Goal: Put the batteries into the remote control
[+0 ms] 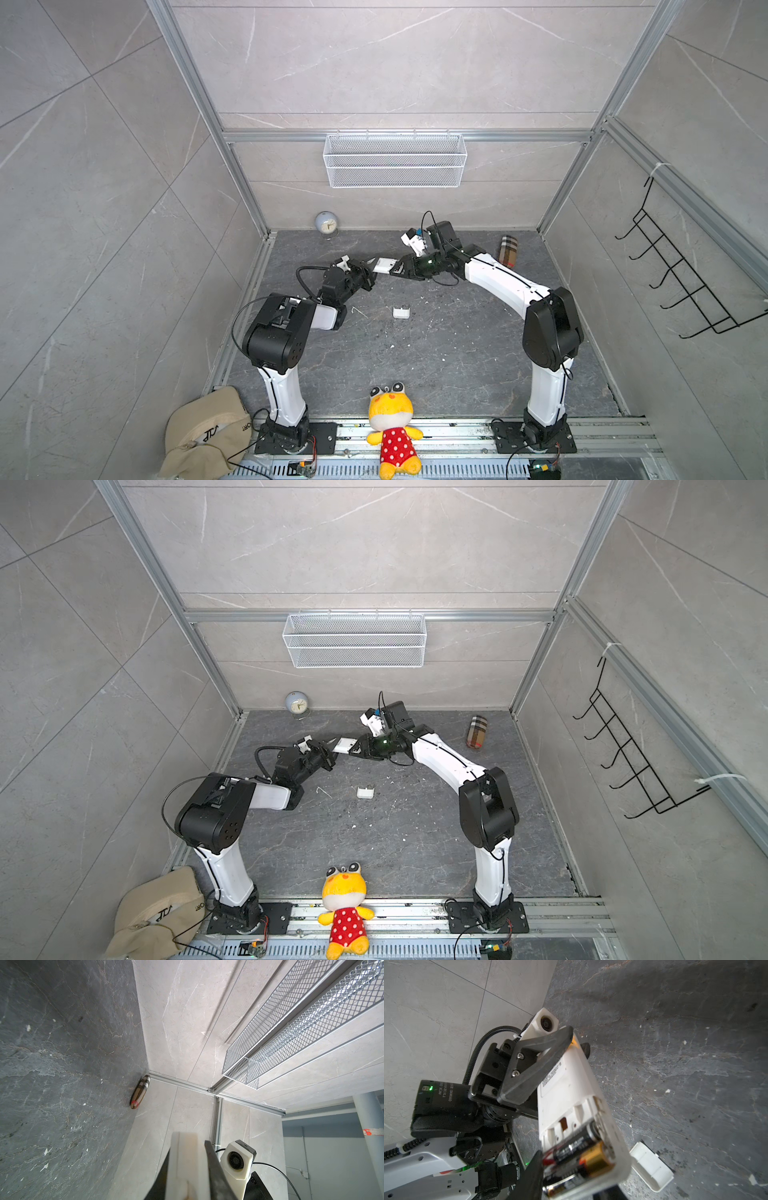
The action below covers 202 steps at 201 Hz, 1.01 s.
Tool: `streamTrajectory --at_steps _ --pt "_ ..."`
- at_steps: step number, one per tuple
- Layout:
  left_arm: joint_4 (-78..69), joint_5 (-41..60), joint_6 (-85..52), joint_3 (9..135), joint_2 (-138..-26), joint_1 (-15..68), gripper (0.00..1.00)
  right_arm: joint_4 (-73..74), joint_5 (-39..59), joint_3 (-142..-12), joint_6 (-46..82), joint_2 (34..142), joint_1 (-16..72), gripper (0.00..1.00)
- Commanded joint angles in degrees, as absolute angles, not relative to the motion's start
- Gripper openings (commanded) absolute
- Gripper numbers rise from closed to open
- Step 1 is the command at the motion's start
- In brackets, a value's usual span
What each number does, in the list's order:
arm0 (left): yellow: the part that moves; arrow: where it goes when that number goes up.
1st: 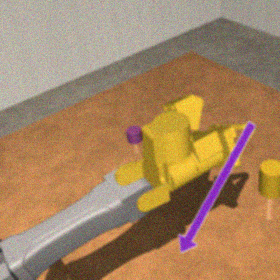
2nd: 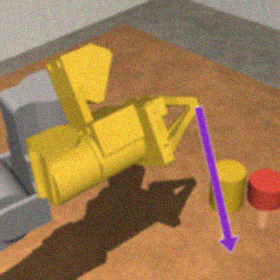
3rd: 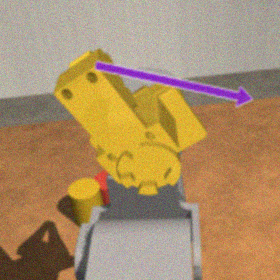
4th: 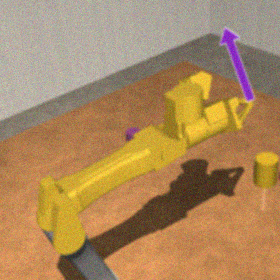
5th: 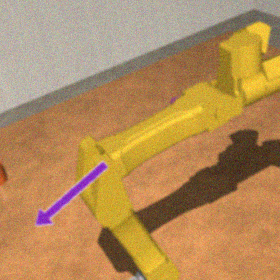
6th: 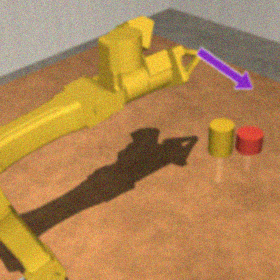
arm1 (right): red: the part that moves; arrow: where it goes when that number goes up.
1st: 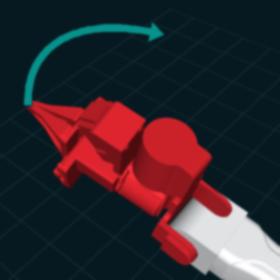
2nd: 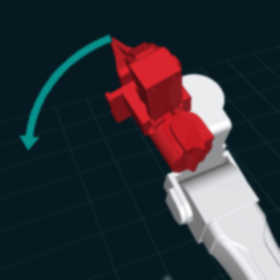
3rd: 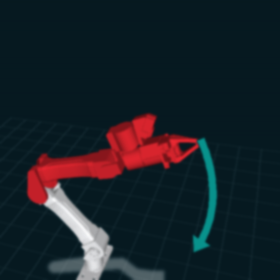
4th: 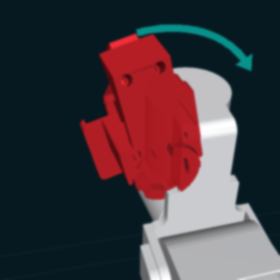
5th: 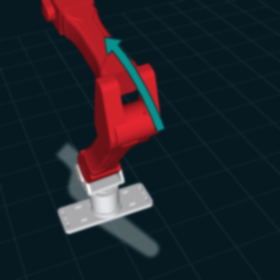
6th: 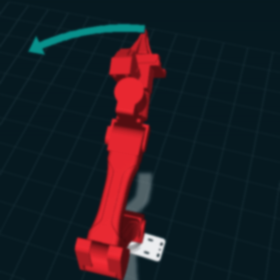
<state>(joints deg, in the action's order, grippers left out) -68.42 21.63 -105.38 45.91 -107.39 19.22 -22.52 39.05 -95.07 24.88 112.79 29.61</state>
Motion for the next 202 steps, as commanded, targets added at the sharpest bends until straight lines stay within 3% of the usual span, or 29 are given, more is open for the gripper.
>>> streamTrajectory --at_steps 1,16,56,71,108,151,202 --pt "-68.89 25.41 -103.19 47.55 -105.37 20.3 0.05 -19.71 40.72 -97.47 24.96 113.73 30.18 0.38" --pt "-68.91 25.31 -103.18 47.55 -105.3 20.3 0.05 -19.75 40.78 -97.31 24.96 113.47 30.2 0.4" --pt "-69.43 25.17 -103.45 47.2 -105.8 20.3 0.05 -20.35 40.47 -97.3 24.46 112.08 30.14 0.71" --pt "-69.4 25.16 -103.45 47.18 -105.7 20.32 0.05 -21.06 40.1 -97.86 23.92 112.05 29.89 0.75" --pt "-69.03 25.19 -103.18 47.11 -105.21 20.3 0.05 -21.04 40.52 -98.26 24.24 112.96 29.36 0.7" --pt "-69.16 25.4 -103.15 47.11 -105.23 20.31 0.05 -20.04 40.74 -97.93 25.05 113.38 29.36 0.53" --pt "-69.26 25.7 -103.1 47.27 -105.03 20.32 0.05 -19.17 41.13 -97.93 26.23 113.73 29.13 0.51"
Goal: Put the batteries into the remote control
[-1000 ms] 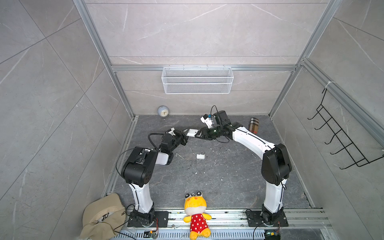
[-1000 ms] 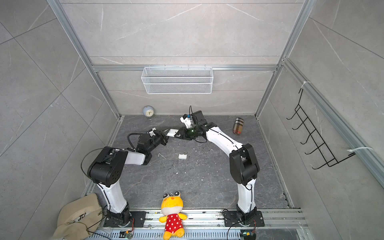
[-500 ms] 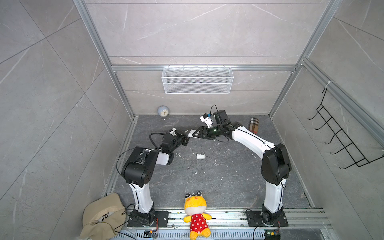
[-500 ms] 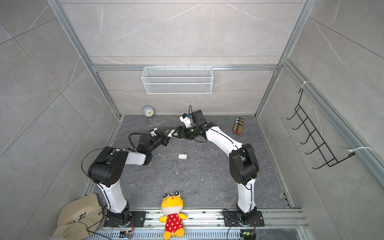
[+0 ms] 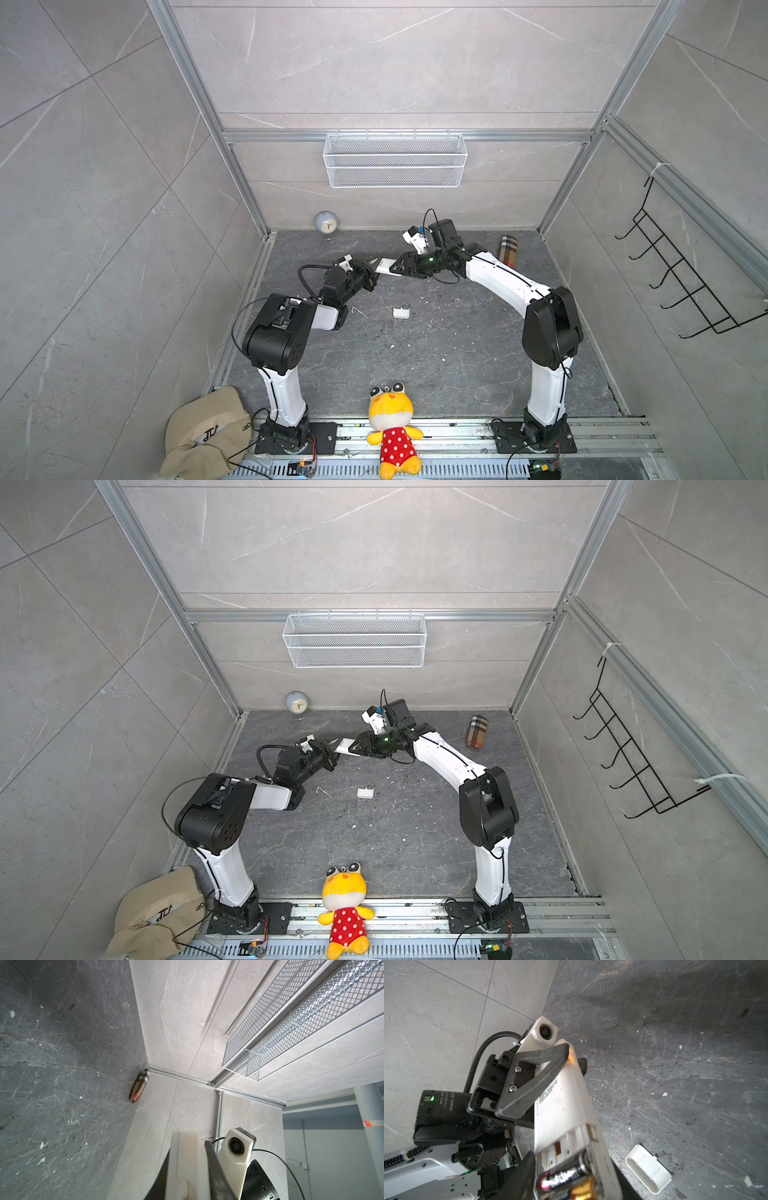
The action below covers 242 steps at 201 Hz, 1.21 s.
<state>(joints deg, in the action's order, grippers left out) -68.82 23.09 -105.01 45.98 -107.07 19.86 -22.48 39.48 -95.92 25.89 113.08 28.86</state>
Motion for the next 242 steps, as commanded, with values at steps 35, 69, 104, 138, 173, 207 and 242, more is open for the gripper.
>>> streamTrajectory --at_steps 35,69,104,138,173,207,242 --pt "-69.48 25.59 -103.1 47.1 -104.85 20.28 0.05 -15.5 42.89 -96.2 31.94 113.34 28.1 0.62" --pt "-69.84 24.33 -103.31 46.35 -104.95 20.3 0.05 -6.11 44.55 -91.12 41.69 112.03 27.46 0.54" --pt "-71.29 22.94 -104.53 45.45 -105.61 20.3 0.05 0.67 44.93 -86.7 46.76 110.42 27.42 0.45" --pt "-71.68 22.09 -105.14 44.74 -105.79 20.3 0.05 3.38 44.74 -84.54 48.91 109.86 27.42 0.43" --pt "-73.53 20.73 -107.15 43.62 -106.7 20.26 0.05 6.87 44.01 -82.37 51.49 109.73 27.38 0.35" --pt "-74.27 19.84 -107.94 43.34 -107.31 20.3 0.05 9.11 44.72 -82.0 53.51 110.39 27.57 0.31" --pt "-73.87 19.75 -107.45 43.59 -107.58 20.3 0.05 9.13 44.82 -81.83 53.8 110.31 27.77 0.33"
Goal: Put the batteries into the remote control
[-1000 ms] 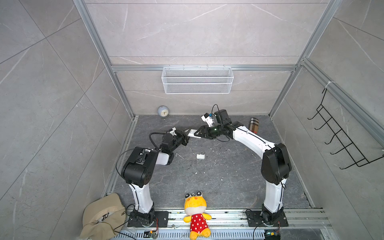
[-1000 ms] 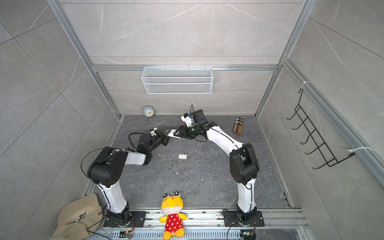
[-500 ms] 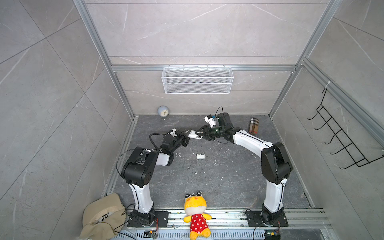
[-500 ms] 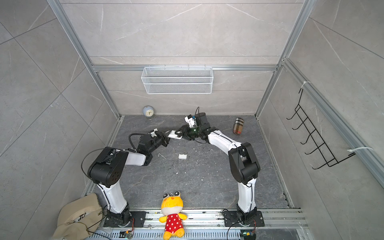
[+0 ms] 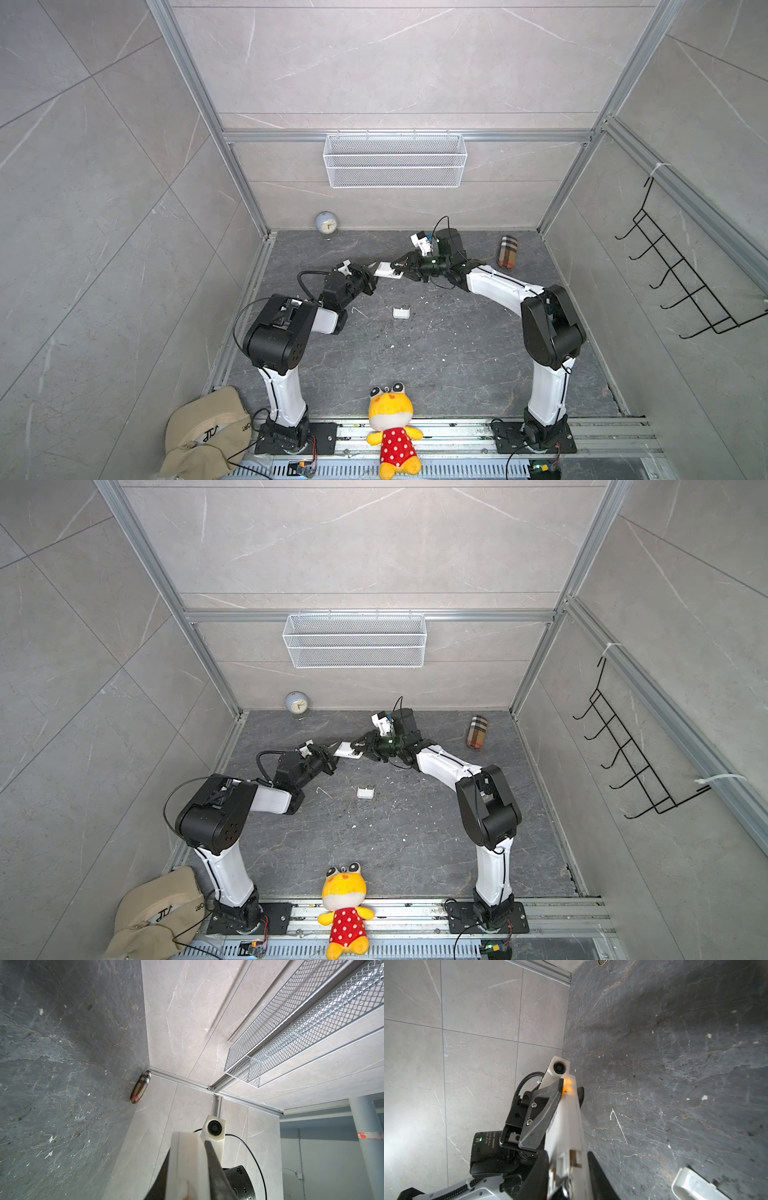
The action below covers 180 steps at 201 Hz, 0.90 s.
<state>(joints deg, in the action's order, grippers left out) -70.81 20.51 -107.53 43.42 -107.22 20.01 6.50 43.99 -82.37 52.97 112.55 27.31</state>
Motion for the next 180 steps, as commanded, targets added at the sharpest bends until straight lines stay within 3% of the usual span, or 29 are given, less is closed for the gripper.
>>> streamTrajectory --at_steps 1,36,46,99,180 --pt "-73.89 19.72 -107.42 43.59 -107.62 20.3 0.05 9.14 44.82 -81.76 53.79 110.3 27.8 0.33" --pt "-74.05 18.86 -105.6 44.01 -107.93 20.22 0.06 11.01 44.57 -79.26 55.2 108.91 27.96 0.48" --pt "-73.76 18.73 -104.34 44.4 -107.86 20.3 0.06 11.7 44.65 -78.82 55.82 108.66 27.95 0.49" --pt "-73.54 15.91 -99.98 43.68 -106.32 21.18 0.06 15.04 44.3 -77.25 60.05 108.09 28.04 0.34" --pt "-74.99 14.74 -101.16 43.33 -107.31 21.18 0.07 15.85 44.04 -76.46 60.61 107.4 28.65 0.3"
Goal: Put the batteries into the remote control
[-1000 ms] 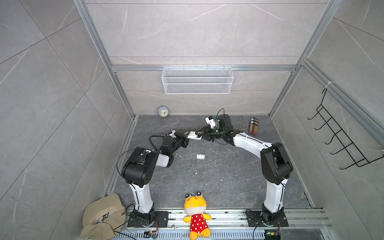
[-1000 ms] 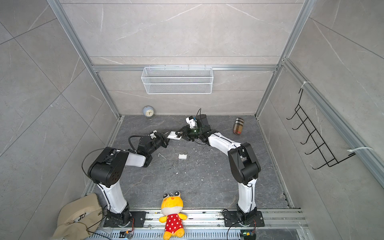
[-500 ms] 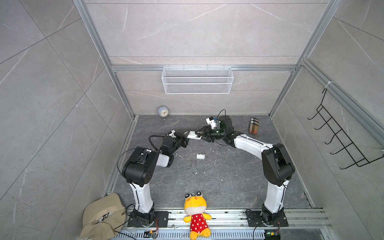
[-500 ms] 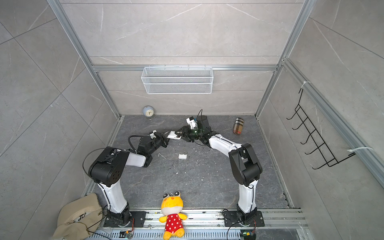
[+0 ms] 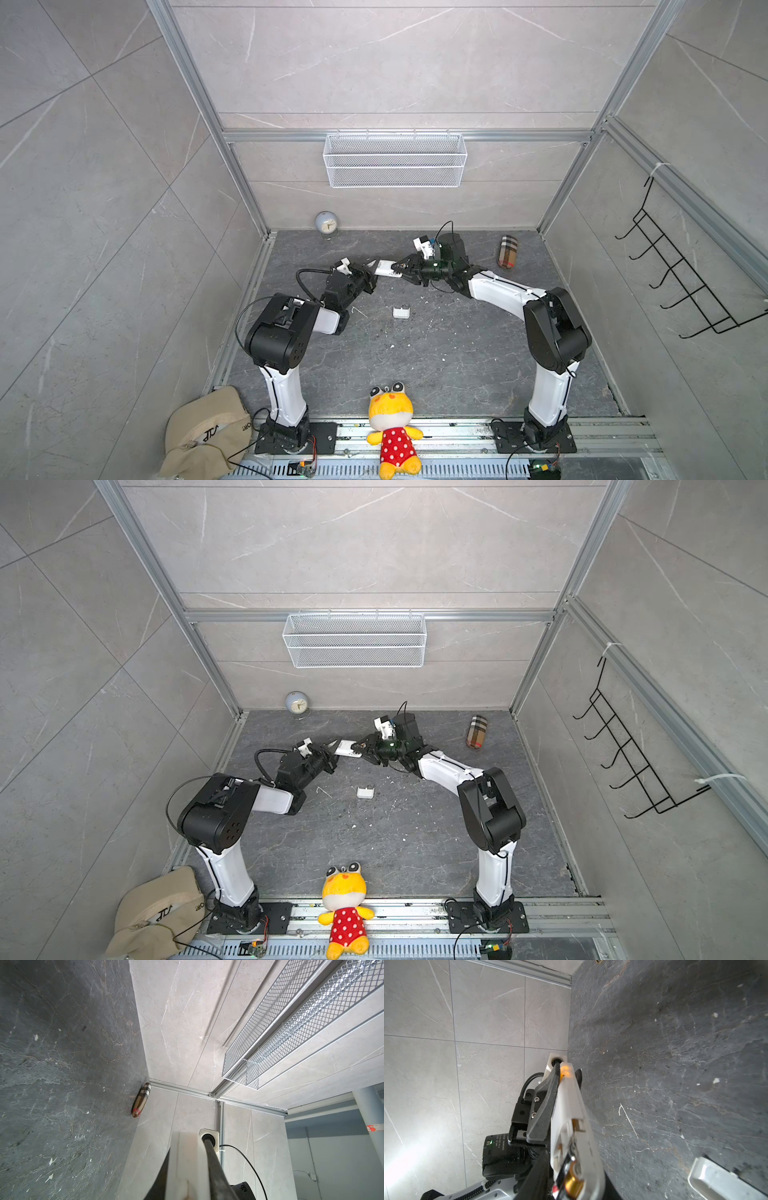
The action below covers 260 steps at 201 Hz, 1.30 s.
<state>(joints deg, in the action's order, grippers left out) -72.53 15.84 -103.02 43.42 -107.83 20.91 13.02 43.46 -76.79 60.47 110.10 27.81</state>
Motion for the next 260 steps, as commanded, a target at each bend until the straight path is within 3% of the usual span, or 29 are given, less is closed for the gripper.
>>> streamTrajectory --at_steps 1,38,81,92,135,159,175,199,220,260 --pt "-74.98 14.67 -101.16 43.33 -107.31 21.18 0.07 15.84 44.04 -76.46 60.63 107.4 28.61 0.3" --pt "-75.25 14.59 -101.16 43.07 -107.4 21.18 0.07 15.48 43.86 -76.33 60.24 107.54 28.95 0.23" --pt "-75.87 14.66 -101.54 43.15 -107.55 21.18 0.07 15.29 43.17 -75.79 59.86 107.74 29.14 0.08" --pt "-75.78 14.68 -101.51 43.24 -107.41 21.23 0.06 15.29 43.16 -75.82 59.92 107.92 29.18 0.0" --pt "-75.85 15.12 -101.6 43.08 -106.67 21.18 0.06 13.75 43.25 -76.62 59.21 108.2 29.17 0.04" --pt "-75.91 15.84 -101.01 42.33 -106.14 21.03 0.07 8.76 42.75 -78.07 55.03 107.63 29.1 0.25" --pt "-75.89 17.02 -100.06 41.52 -105.78 20.68 0.07 3.05 41.87 -79.52 50.8 106.83 28.93 0.49" --pt "-75.67 19.78 -97.97 38.97 -104.97 19.2 0.08 -4.24 40.85 -81.1 44.99 105.2 28.67 0.69" --pt "-75.65 22.25 -96.16 36.75 -104.19 17.66 0.08 -10.27 39.11 -81.82 39.67 103.37 28.63 0.76" --pt "-75.56 29.59 -88.03 32.7 -102.05 12.24 0.08 -20.34 30.97 -79.53 28.88 98.84 28.65 0.78"
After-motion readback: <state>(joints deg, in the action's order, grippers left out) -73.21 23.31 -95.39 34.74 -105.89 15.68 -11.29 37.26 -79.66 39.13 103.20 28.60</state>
